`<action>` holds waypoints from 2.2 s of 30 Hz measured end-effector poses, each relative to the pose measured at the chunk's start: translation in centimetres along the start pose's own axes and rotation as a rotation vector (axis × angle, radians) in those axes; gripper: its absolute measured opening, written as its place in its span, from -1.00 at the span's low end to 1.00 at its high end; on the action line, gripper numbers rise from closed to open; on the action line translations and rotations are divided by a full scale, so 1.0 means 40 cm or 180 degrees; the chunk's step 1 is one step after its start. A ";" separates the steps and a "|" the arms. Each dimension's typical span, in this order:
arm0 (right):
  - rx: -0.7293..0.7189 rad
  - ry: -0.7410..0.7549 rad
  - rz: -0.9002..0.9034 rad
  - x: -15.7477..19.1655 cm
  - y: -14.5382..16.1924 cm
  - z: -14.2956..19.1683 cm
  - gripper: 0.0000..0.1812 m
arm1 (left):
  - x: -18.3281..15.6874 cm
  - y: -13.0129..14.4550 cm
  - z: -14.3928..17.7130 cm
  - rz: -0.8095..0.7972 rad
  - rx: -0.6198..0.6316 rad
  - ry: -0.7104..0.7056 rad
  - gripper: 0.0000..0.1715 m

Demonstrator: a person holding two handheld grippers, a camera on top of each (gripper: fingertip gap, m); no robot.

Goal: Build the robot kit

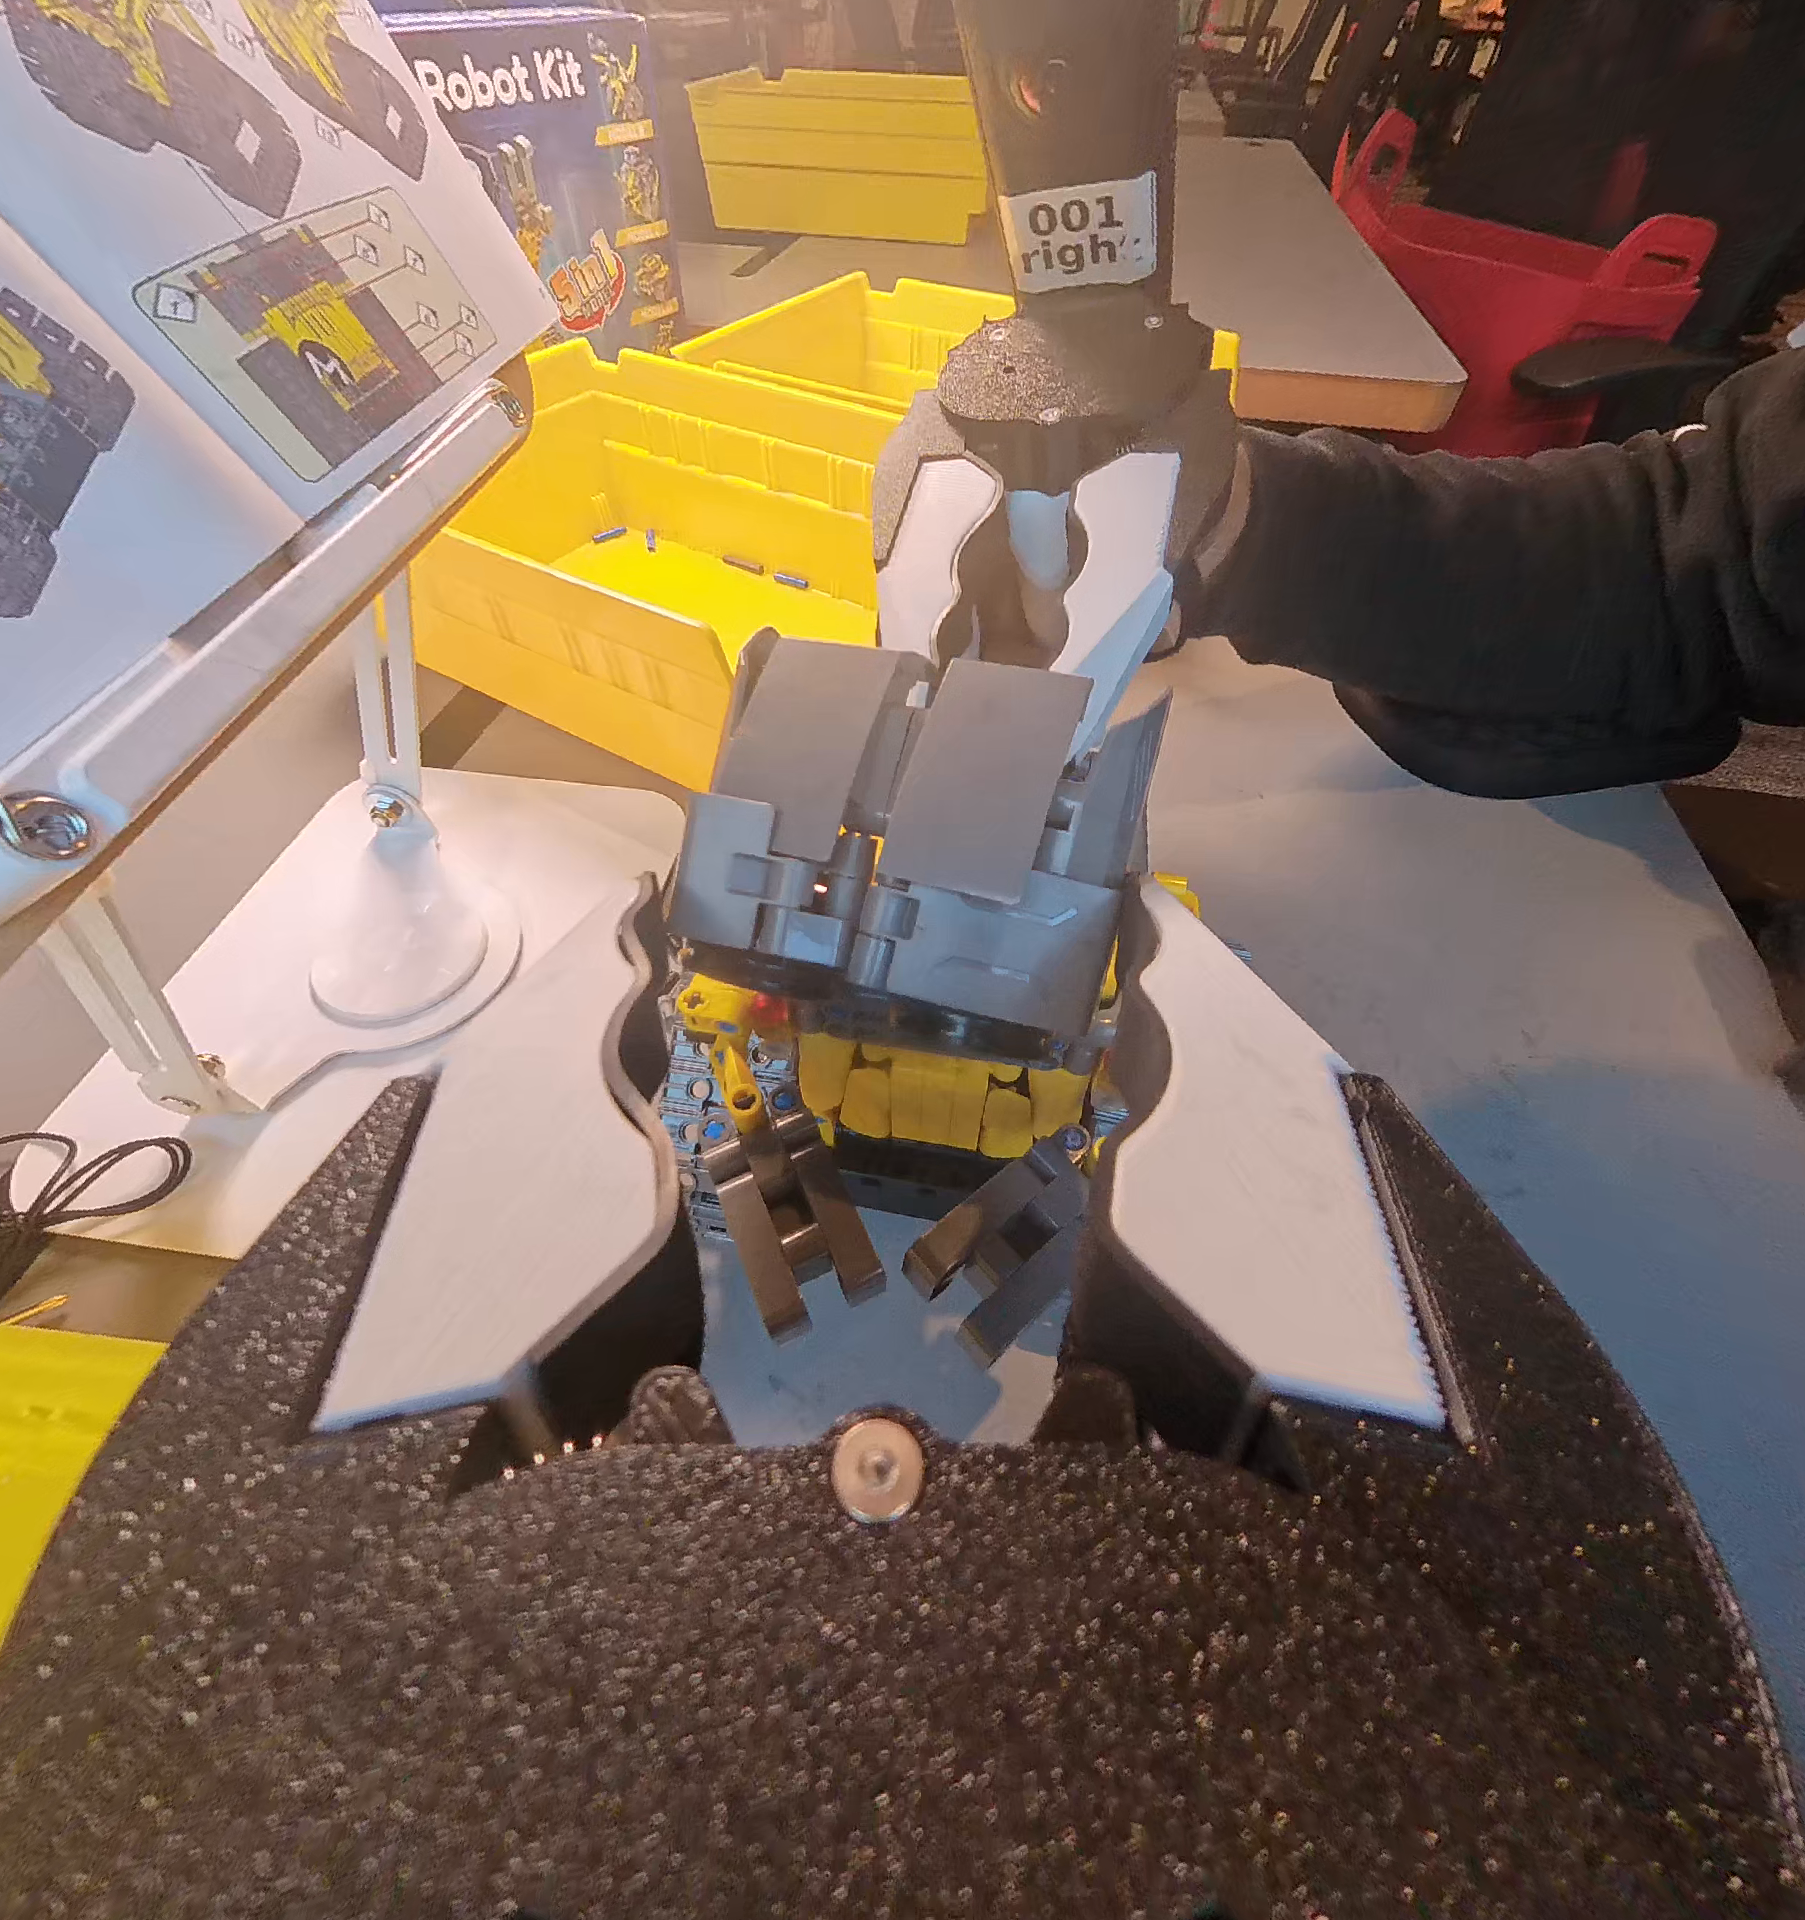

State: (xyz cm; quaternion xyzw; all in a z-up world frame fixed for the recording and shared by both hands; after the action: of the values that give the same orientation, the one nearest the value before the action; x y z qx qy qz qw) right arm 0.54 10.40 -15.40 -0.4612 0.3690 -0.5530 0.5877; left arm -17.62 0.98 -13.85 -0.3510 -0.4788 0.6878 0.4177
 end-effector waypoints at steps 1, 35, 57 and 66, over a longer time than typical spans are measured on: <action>0.0009 -0.0027 -0.0055 -0.002 0.000 0.000 -0.72 | 0.000 -0.001 0.000 0.0009 -0.0013 0.0008 -0.01; 0.0072 -0.0373 -0.0127 -0.034 0.034 0.040 -0.56 | -0.030 -0.063 -0.039 0.0366 0.0389 -0.0277 -0.02; -0.0048 0.0109 -0.0683 -0.029 -0.008 0.007 -0.87 | 0.037 -0.023 0.022 0.1273 -0.0404 0.0069 -0.01; -0.0041 0.0057 -0.1292 -0.027 -0.022 0.005 -0.94 | 0.058 -0.012 0.033 0.1593 -0.0703 0.0238 -0.01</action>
State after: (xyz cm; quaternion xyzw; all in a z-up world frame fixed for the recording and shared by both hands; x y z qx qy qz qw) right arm 0.32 11.52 -14.58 -0.5249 0.2773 -0.6618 0.4578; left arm -19.62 2.71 -13.20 -0.5269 -0.4335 0.6998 0.2113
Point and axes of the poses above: each gripper's, where its closed fingertips meet, z back along the fingers, y out of its underside, x = y × z across the jaws, the point moved 9 cm from there along z, back along the fingers, and after that the axes turned 14 degrees about y, right-handed, at the moved point
